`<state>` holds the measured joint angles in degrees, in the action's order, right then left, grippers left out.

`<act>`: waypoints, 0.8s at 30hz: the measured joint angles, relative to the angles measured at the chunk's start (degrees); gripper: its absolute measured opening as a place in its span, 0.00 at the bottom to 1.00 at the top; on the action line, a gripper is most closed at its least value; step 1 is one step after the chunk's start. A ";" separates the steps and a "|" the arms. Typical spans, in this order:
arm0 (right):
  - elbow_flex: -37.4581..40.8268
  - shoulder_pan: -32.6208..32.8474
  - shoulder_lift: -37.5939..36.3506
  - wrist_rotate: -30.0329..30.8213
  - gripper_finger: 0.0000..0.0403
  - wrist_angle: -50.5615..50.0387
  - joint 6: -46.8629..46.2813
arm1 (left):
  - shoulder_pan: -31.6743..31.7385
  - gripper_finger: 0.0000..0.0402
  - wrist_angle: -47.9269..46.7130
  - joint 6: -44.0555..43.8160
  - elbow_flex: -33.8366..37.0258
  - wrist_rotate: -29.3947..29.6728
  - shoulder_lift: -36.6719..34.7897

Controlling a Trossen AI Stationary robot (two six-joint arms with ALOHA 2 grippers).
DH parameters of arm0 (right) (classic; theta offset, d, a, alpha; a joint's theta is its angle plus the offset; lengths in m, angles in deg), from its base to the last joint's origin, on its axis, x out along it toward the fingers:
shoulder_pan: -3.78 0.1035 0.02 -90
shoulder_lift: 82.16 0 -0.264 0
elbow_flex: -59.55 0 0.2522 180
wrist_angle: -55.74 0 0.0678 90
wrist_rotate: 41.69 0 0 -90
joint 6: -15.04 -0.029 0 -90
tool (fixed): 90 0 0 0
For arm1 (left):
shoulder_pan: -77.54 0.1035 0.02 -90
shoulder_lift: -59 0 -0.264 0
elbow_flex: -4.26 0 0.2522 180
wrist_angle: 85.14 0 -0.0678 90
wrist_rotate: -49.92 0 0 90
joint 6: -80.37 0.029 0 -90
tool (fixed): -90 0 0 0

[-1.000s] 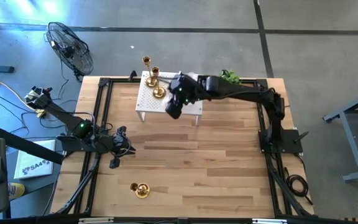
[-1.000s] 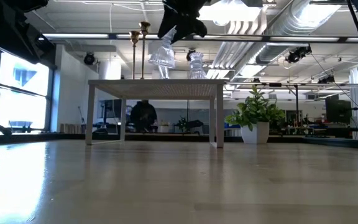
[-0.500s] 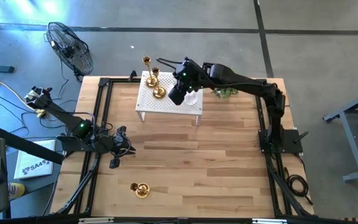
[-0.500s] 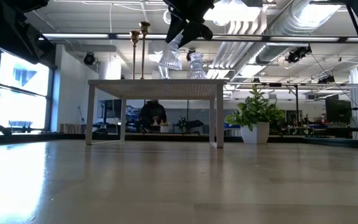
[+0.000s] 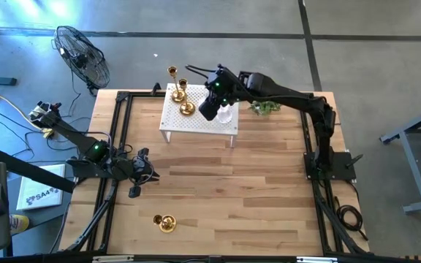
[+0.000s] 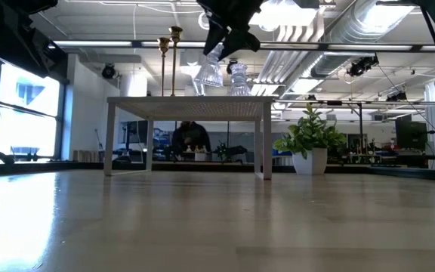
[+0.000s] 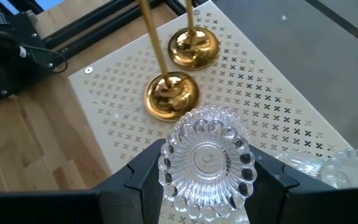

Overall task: Pick & Place candle stick holders
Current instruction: Put the transparent candle holder on the shelf

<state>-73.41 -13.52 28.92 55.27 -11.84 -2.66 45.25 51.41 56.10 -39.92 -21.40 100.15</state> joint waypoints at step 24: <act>0.11 0.02 4.81 -3.79 0.40 -0.12 0.35 | 0.02 0.15 0.04 0.44 0.00 -0.09 0.00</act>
<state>-73.30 -13.49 33.73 51.48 -11.96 -2.31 45.26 51.45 56.54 -39.92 -21.49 100.15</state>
